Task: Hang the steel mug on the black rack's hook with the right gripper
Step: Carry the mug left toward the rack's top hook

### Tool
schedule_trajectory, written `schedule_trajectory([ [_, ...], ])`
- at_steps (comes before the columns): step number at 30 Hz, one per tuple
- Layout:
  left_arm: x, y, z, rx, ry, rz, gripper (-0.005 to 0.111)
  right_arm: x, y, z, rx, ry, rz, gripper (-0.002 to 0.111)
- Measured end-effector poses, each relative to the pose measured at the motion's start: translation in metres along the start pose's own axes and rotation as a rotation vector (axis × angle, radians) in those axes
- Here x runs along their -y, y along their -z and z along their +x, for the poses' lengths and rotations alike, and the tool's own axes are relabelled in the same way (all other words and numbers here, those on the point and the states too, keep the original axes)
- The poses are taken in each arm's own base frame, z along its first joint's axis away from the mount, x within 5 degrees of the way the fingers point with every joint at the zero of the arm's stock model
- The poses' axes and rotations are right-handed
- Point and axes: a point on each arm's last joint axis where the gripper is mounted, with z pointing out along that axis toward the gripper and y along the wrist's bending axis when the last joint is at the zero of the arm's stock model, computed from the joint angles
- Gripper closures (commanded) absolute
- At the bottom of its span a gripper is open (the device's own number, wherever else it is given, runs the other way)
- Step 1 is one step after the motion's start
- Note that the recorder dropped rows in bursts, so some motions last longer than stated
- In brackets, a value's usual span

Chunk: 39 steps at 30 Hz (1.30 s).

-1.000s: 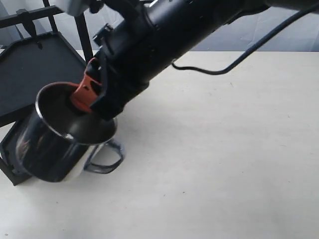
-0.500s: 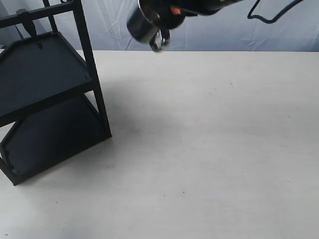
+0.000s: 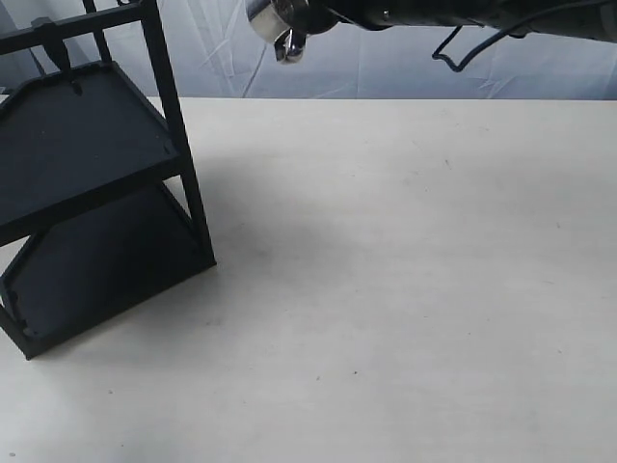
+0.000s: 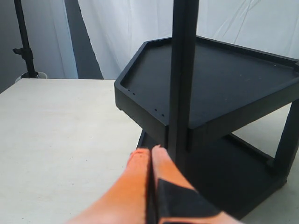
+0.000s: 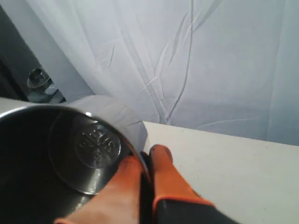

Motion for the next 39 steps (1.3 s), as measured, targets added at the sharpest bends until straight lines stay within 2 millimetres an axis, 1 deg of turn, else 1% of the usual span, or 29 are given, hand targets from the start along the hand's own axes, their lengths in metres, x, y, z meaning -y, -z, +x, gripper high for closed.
schedule_trajectory([
  [2,0.0,0.0,0.0,0.0,0.0,0.0,0.105,0.009,-0.001,-0.003,0.023,-0.111,0.018,0.109],
  [5,0.0,0.0,0.0,0.0,0.0,0.0,0.105,0.023,-0.009,-0.001,0.057,-0.342,0.053,0.109],
  [8,0.0,0.0,0.0,0.0,0.0,0.0,0.105,0.033,-0.023,0.012,0.052,-0.567,0.086,0.109],
  [10,0.0,0.0,0.0,0.0,0.0,0.0,0.105,0.033,-0.033,0.023,0.042,-0.643,0.101,0.109],
  [12,0.0,0.0,0.0,0.0,0.0,0.0,0.105,0.027,-0.042,0.036,0.039,-0.703,0.116,0.109],
  [14,0.0,0.0,0.0,0.0,0.0,0.0,0.105,0.021,-0.048,0.044,0.067,-0.751,0.131,0.109],
  [18,0.0,0.0,0.0,0.0,0.0,0.0,0.105,0.013,-0.052,0.046,0.16,-0.862,0.126,0.109],
  [22,0.0,0.0,0.0,0.0,0.0,0.0,0.105,0.009,-0.06,0.05,0.255,-0.994,0.06,0.109],
  [26,0.0,0.0,0.0,0.0,0.0,0.0,0.105,-0.004,-0.072,0.057,0.292,-1.084,-0.074,0.109],
  [29,0.0,0.0,0.0,0.0,0.0,0.0,0.105,-0.019,-0.081,0.057,0.284,-1.114,-0.17,0.109],
  [32,0.0,0.0,0.0,0.0,0.0,0.0,0.105,-0.035,-0.086,0.054,0.279,-1.127,-0.231,0.109],
  [37,0.0,0.0,0.0,0.0,0.0,0.0,0.105,-0.057,-0.091,0.039,0.317,-1.131,-0.327,0.109],
  [39,0.0,0.0,0.0,0.0,0.0,0.0,0.105,-0.064,-0.093,0.036,0.326,-1.13,-0.354,0.109],
])
